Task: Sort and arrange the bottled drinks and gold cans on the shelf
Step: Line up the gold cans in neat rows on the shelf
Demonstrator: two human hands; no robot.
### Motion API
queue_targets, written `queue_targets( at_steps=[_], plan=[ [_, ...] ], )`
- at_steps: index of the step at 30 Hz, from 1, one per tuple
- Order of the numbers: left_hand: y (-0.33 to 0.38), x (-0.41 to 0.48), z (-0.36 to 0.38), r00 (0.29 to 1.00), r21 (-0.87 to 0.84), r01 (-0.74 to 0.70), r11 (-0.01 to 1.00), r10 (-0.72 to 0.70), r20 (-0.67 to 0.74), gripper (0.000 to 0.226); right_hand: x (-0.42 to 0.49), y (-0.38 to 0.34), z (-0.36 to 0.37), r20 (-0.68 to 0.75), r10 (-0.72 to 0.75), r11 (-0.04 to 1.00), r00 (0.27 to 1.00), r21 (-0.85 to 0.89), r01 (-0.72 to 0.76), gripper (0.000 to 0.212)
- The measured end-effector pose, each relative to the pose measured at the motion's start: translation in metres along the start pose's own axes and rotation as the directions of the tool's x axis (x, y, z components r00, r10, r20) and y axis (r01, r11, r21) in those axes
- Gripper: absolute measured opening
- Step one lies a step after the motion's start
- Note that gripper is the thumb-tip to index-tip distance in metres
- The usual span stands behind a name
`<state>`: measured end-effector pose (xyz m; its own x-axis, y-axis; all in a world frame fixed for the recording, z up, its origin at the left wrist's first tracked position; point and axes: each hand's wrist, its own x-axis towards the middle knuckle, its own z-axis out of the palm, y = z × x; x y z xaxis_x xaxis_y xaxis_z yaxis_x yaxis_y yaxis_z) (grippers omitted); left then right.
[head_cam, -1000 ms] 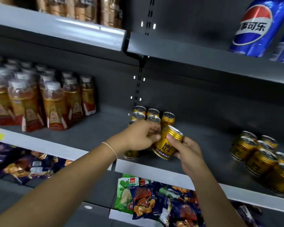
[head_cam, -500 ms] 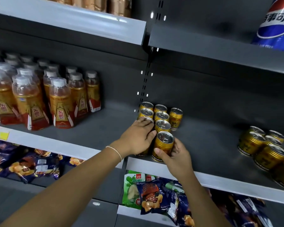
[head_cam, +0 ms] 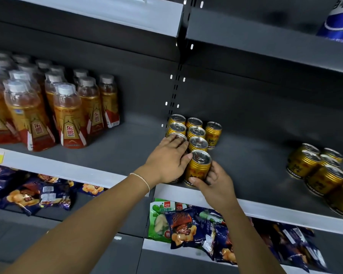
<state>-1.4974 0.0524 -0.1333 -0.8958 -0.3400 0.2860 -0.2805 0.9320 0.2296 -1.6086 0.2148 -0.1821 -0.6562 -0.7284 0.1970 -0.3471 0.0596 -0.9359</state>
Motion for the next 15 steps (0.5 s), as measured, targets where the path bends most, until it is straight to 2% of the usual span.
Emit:
queue_targets(
  at_steps=[9, 11, 13, 15],
  plan=[
    [0.001, -0.001, -0.001, 1.000, -0.001, 0.002, 1.000, -0.002, 0.011, 0.062, 0.001, 0.000, -0.001, 0.023, 0.002, 1.000, 1.000, -0.003, -0.002, 0.069],
    [0.001, -0.001, -0.001, 1.000, -0.014, 0.000, 1.000, 0.000, 0.016, 0.063, -0.002, 0.000, -0.006, -0.001, -0.003, 0.997, 1.000, 0.080, 0.003, 0.076],
    [0.001, -0.001, -0.002, 1.000, -0.038, 0.006, 0.999, -0.005, 0.020, 0.064, -0.005, -0.001, -0.014, -0.122, 0.052, 0.975, 0.991, 0.221, -0.023, 0.082],
    [0.002, -0.001, -0.003, 1.000, -0.044, 0.015, 0.999, -0.014, 0.023, 0.064, -0.003, -0.001, -0.018, -0.182, 0.117, 0.926, 0.976, 0.375, -0.042, 0.071]
  ],
)
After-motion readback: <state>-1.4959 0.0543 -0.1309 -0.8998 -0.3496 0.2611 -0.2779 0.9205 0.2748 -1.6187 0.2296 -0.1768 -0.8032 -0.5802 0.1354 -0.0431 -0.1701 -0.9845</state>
